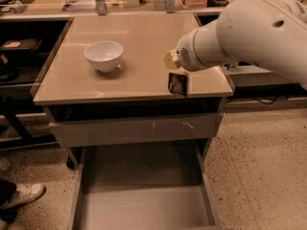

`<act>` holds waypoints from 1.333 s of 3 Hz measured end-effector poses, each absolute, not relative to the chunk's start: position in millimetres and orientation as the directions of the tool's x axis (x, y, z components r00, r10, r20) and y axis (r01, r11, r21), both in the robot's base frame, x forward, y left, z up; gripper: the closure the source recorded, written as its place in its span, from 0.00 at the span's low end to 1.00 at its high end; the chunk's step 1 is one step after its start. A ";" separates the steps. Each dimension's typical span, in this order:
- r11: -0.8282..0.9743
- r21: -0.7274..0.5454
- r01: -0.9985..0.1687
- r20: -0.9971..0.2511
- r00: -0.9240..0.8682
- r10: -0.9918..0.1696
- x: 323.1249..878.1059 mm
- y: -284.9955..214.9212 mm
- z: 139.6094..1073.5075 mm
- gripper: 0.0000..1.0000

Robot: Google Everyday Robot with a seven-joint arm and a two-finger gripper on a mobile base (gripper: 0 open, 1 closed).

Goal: Pick rxbar chocolate from middle drawer and place on counter

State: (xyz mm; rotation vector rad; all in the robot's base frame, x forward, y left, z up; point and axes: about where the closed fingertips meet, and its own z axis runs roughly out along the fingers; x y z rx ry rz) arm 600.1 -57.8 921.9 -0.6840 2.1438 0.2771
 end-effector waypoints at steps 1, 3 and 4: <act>0.793 -0.017 -0.609 -0.783 -0.485 -0.390 668.5 -43.5 895.6 1.00; 0.840 -0.048 -0.540 -0.764 -0.522 -0.379 663.6 -77.7 896.5 1.00; 0.927 -0.119 -0.356 -0.722 -0.610 -0.327 644.8 -168.9 905.6 1.00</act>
Offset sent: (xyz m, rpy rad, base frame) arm 0.1044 0.0191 -0.0417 0.0204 0.0301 0.0857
